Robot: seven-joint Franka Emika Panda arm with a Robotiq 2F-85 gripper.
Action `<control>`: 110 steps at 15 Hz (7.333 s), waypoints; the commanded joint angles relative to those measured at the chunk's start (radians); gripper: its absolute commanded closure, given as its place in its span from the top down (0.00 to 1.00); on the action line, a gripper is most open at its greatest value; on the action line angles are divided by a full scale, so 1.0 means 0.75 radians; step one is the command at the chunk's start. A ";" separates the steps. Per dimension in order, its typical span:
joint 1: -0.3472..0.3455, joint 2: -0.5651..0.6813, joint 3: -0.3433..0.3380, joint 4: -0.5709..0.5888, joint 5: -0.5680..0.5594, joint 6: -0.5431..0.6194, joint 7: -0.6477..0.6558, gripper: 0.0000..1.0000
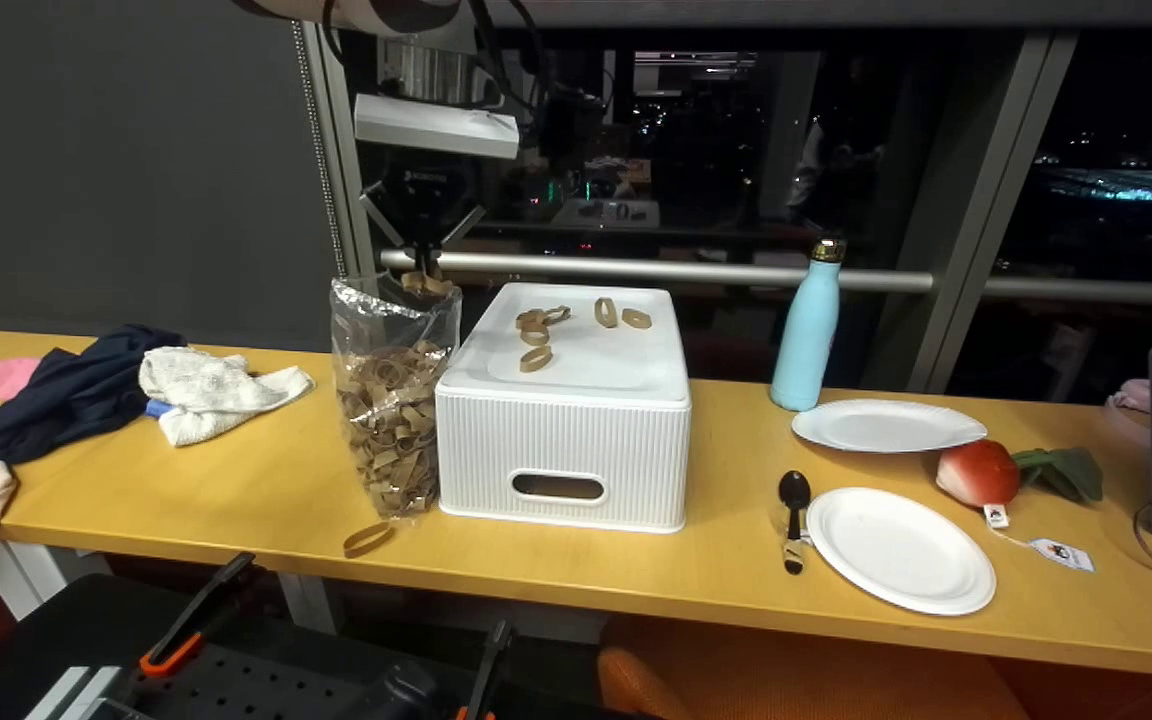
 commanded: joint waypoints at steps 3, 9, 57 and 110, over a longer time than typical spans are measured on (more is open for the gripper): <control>0.023 -0.012 0.012 0.010 -0.012 -0.085 0.030 0.01; 0.035 -0.016 0.010 0.012 -0.013 -0.124 0.037 0.28; -0.205 0.272 0.006 0.271 -0.195 0.241 -1.054 1.00; -0.025 -0.004 -0.015 0.065 -0.254 -0.019 -0.583 0.01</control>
